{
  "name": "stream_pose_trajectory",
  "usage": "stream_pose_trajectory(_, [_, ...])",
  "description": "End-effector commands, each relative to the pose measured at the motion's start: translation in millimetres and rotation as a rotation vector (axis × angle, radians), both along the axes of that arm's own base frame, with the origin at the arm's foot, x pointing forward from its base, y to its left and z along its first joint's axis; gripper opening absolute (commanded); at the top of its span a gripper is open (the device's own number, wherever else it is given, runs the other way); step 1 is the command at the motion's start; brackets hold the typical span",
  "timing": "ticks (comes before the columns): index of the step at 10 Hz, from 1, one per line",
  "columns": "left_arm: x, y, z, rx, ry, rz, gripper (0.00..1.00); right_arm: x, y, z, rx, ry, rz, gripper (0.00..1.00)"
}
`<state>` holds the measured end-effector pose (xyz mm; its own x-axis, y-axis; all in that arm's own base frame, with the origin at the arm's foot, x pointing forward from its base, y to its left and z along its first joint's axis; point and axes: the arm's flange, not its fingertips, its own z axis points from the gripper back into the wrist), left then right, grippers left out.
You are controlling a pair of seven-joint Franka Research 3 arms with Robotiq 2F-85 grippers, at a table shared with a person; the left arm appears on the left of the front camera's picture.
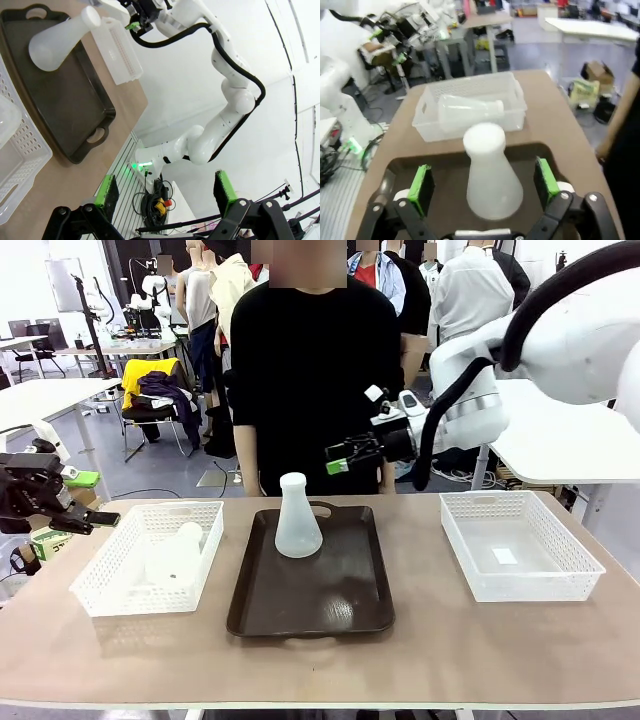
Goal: Prepare the laboratory tools.
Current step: Pick up the Big flask that the person points to.
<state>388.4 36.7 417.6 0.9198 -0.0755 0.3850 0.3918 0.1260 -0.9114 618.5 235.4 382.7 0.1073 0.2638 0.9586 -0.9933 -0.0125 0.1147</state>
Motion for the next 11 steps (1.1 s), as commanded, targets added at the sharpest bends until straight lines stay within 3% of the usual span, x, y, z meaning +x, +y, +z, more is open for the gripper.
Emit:
stream_pose_trajectory(1, [-1,1,3,-0.012,-0.012,-0.001,1.00,-40,-24,9,-0.029,0.023,-0.129,1.00])
stream_pose_trajectory(4, [-1,1,3,-0.012,-0.012,-0.001,1.00,-70,-48,12,0.020,-0.030,-0.237,1.00])
stream_pose_trajectory(10, [-1,1,3,-0.012,-0.012,-0.001,1.00,-64,-56,-1,0.082,-0.058,-0.243,1.00])
stream_pose_trajectory(11, [-1,1,3,-0.012,-0.012,-0.001,1.00,-68,-58,6,0.038,-0.028,-0.235,1.00])
